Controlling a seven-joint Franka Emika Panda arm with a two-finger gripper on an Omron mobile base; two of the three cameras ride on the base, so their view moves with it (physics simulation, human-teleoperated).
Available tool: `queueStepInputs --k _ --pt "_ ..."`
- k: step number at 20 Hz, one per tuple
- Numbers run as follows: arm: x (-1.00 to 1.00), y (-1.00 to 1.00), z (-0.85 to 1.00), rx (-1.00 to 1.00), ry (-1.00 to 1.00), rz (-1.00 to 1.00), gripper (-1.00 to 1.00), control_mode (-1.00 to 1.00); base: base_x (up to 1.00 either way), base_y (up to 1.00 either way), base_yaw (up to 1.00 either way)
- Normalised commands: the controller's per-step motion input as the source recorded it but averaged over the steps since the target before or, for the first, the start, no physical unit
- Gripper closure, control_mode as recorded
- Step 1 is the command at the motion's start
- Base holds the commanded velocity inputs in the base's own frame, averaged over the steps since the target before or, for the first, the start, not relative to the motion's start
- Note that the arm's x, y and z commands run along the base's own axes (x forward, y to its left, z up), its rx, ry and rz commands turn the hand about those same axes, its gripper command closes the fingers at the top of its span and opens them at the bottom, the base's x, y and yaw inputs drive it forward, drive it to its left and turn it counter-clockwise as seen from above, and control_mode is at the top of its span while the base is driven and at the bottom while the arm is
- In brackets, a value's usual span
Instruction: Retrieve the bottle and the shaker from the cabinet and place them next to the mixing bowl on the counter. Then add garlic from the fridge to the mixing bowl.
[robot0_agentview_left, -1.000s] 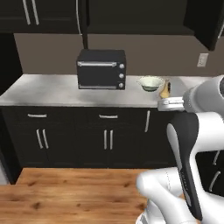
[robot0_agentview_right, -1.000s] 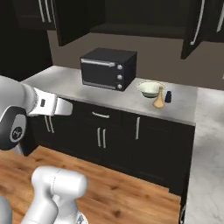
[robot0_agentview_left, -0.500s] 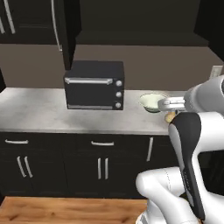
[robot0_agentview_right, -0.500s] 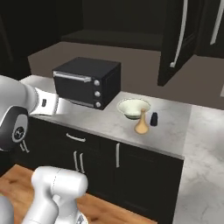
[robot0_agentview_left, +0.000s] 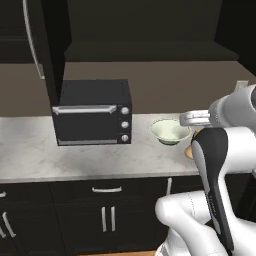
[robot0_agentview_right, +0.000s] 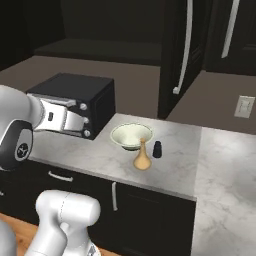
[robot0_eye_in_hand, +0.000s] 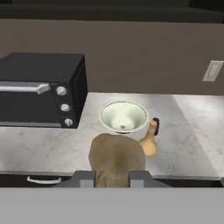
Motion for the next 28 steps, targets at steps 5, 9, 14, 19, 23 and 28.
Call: queueStepInputs --k 5,9,14,19,23,28 --pt "0.0 0.0 0.0 0.0 0.0 0.0 1.0 1.0 0.43 0.0 -0.23" --pt "0.0 0.0 0.0 0.0 0.0 0.0 1.0 1.0 0.51 0.0 -0.2" --pt "0.0 0.0 0.0 0.0 0.0 0.0 1.0 1.0 0.41 0.0 -0.16" --pt "0.0 0.0 0.0 0.0 0.0 0.0 1.0 1.0 0.19 0.0 -0.14" --pt "0.0 0.0 0.0 0.0 0.0 0.0 1.0 1.0 0.0 0.0 0.0" --pt "0.0 0.0 0.0 0.0 0.0 0.0 1.0 1.0 0.0 0.0 0.0"
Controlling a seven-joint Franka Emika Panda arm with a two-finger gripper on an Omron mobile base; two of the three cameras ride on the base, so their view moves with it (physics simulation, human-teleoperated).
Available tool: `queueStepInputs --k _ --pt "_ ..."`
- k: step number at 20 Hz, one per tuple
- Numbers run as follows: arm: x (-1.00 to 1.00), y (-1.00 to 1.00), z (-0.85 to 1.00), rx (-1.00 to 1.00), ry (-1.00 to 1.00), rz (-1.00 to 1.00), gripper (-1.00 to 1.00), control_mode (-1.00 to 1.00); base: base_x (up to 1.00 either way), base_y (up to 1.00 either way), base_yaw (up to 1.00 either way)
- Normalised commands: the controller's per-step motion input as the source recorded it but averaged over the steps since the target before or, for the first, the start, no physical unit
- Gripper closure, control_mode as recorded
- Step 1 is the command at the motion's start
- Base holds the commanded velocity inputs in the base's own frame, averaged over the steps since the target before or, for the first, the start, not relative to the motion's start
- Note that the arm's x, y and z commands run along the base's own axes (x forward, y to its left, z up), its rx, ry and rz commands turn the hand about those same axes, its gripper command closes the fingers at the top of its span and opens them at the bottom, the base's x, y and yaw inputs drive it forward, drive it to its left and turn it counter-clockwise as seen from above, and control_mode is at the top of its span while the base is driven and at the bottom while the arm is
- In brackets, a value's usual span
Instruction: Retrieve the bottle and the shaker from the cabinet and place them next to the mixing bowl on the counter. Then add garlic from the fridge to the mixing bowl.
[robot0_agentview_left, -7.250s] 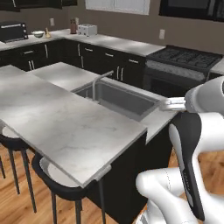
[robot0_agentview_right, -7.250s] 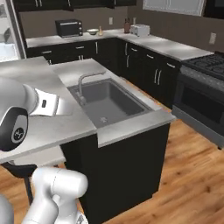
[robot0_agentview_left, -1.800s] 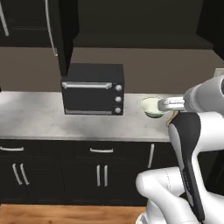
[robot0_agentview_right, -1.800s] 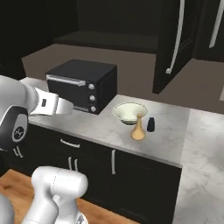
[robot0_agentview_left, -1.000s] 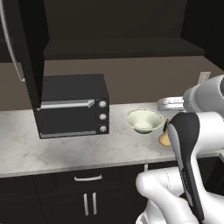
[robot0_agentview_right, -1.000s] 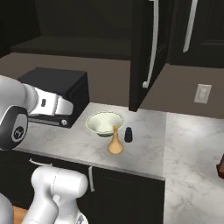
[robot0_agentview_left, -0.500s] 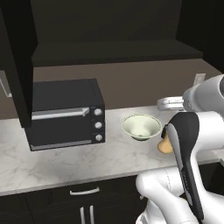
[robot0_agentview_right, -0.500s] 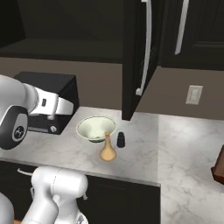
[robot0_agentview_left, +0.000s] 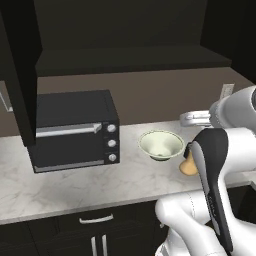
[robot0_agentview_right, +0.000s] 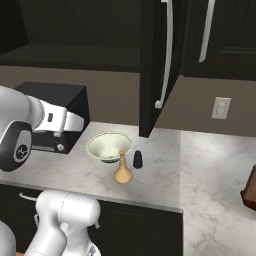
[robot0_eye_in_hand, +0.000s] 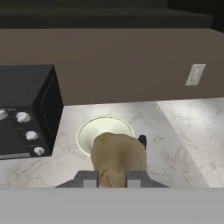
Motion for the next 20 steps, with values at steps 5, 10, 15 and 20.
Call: queueStepInputs --k 5,10,15,20 --pt "0.0 0.0 0.0 0.0 0.0 0.0 1.0 1.0 0.0 0.0 0.0" --pt "0.12 0.0 0.0 0.0 0.06 0.0 1.0 -1.0 0.0 0.0 0.0" --pt "0.67 -0.03 0.05 0.0 0.34 0.0 1.0 -1.0 0.0 0.0 0.0" --pt "0.5 -0.09 -0.02 0.01 0.22 0.06 1.0 -1.0 0.0 0.0 0.0"
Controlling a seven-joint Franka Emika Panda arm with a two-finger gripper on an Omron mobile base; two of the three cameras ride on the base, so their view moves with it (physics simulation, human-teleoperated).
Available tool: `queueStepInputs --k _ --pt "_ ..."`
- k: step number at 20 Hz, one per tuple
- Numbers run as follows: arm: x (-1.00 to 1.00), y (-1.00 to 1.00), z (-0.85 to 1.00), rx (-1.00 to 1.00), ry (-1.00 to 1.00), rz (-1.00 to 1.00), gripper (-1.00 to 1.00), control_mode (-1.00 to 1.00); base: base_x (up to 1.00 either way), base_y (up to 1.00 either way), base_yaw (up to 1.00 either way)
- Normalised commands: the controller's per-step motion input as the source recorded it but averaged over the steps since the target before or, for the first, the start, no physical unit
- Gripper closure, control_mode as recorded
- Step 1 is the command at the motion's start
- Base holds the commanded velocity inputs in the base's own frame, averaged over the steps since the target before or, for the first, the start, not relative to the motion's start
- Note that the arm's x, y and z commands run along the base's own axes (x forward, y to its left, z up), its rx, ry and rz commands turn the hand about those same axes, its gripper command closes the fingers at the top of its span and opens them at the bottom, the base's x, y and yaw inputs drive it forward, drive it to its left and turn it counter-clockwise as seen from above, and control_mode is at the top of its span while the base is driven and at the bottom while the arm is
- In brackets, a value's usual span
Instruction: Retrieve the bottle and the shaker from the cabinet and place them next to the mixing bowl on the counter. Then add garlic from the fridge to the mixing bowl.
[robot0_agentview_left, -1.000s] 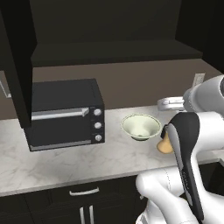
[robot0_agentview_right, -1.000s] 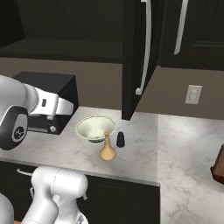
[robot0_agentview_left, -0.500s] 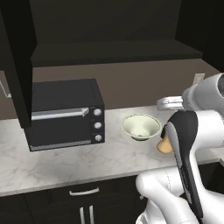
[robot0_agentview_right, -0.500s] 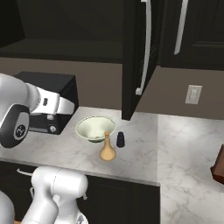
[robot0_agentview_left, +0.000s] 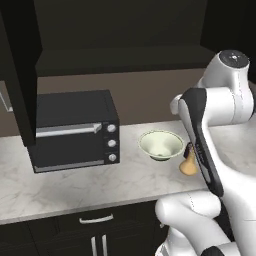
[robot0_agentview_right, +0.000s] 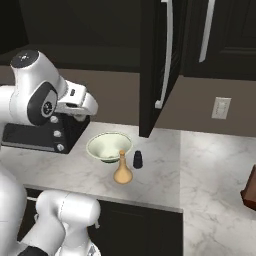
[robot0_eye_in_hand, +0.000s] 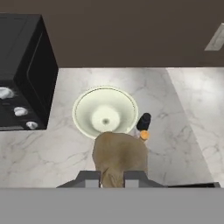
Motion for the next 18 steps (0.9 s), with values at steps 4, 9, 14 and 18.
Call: queueStepInputs --k 4,9,14,18 --pt "0.09 0.0 -0.43 0.01 -0.01 0.05 1.0 -1.0 0.0 0.0 0.0" --pt "0.55 0.0 -0.95 0.0 -0.1 0.02 1.0 -1.0 0.0 0.0 0.0" --pt "0.74 0.0 -0.95 0.0 -0.01 0.0 1.0 -1.0 0.0 0.0 0.0" --pt "0.55 0.0 -0.57 0.0 0.1 0.0 1.0 -1.0 0.0 0.0 0.0"
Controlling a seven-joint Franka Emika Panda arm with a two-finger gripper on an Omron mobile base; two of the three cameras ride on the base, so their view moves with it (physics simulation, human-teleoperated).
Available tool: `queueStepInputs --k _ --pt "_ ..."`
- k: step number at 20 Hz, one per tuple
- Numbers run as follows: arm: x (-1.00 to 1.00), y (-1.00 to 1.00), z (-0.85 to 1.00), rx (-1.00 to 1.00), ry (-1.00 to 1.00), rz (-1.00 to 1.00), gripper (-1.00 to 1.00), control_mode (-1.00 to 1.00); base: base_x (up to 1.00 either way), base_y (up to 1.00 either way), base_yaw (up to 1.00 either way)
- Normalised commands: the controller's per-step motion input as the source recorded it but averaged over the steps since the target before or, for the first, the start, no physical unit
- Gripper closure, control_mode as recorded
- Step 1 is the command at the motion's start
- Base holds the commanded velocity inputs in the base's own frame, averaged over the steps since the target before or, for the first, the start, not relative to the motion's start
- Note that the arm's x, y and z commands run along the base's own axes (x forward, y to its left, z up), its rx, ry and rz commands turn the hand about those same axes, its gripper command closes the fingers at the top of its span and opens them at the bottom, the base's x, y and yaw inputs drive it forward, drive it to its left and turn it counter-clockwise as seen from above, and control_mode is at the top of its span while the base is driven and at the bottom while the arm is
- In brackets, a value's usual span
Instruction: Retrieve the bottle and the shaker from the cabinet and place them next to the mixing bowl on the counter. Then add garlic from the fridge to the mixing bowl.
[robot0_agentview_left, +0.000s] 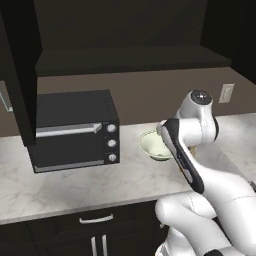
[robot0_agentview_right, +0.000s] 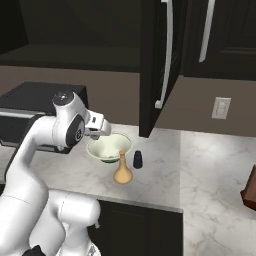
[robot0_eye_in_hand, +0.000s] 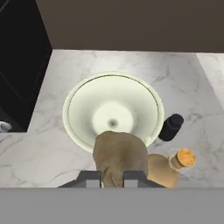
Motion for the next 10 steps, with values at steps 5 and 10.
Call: queueStepInputs --k 5,10 --pt "0.52 0.0 -0.34 0.0 0.17 0.0 1.0 -1.0 0.0 0.0 0.0" --pt "0.63 0.0 -0.31 0.0 0.14 0.0 1.0 -1.0 0.0 0.0 0.0"
